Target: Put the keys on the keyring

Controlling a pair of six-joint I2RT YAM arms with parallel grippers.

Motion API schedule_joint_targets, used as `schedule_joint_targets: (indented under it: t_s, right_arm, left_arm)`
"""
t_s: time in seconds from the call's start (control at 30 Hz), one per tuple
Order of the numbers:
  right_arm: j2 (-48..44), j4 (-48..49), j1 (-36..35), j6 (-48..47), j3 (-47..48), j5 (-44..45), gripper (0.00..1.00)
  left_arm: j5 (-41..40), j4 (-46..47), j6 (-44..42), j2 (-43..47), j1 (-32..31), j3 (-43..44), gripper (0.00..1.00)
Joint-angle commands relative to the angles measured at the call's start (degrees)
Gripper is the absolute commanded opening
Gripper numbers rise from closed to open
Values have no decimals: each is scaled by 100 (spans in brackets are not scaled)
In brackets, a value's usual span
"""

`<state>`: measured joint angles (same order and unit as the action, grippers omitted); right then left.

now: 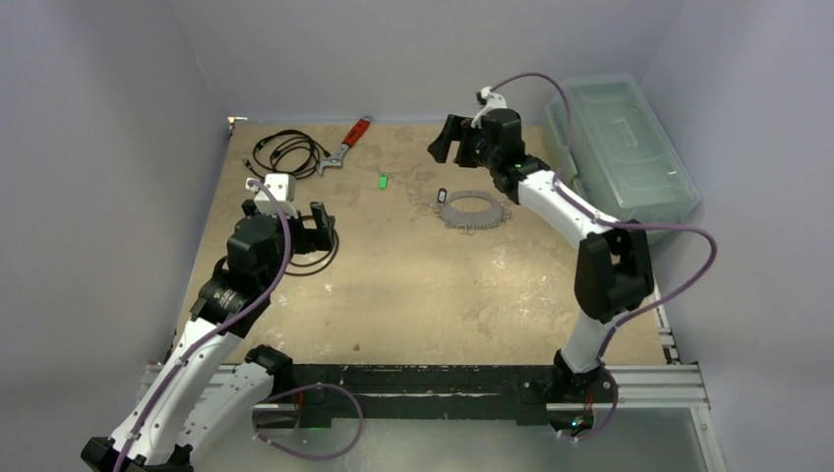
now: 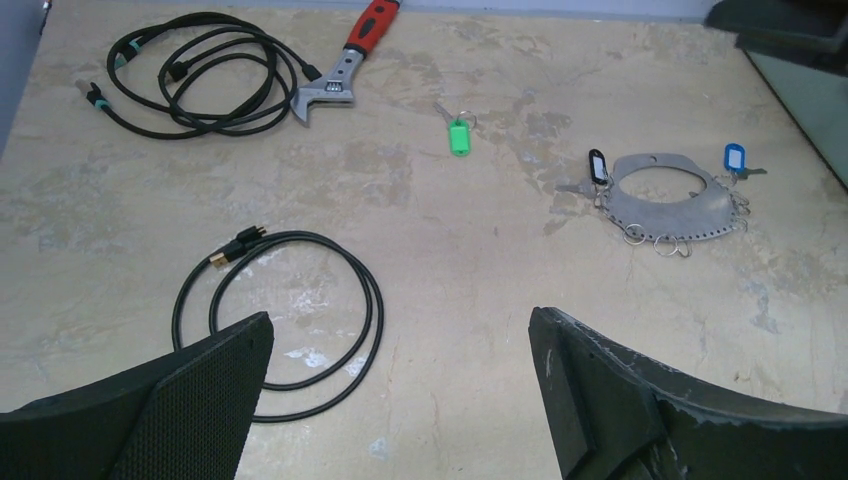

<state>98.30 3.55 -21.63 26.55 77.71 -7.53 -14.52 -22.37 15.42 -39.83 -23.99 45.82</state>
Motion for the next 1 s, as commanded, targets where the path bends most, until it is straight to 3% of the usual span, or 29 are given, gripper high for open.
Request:
schedule_joint_targets:
  t_s: [0.0,0.2,0.4,0.77,0.97]
  right_arm:
    - [658,-1253,-430,-211,996,175,91]
    - [1419,-1617,-732,-532,2034,351,90]
    - [2392,-2878,-915,-856,3509,911,85]
    - [1690,-2508,-916,-912,1475,1637,77]
    - [1076,-2098,-822,-782,307,1855,59]
  left_arm:
    - [-73,136,-13,46,43,125,98]
    - [-59,162,5,96,43,97,98]
    - [-34,180,14,99,43,67,98]
    - [41,224,14,118,43,32,97]
    - [59,233,23,104,43,27,97]
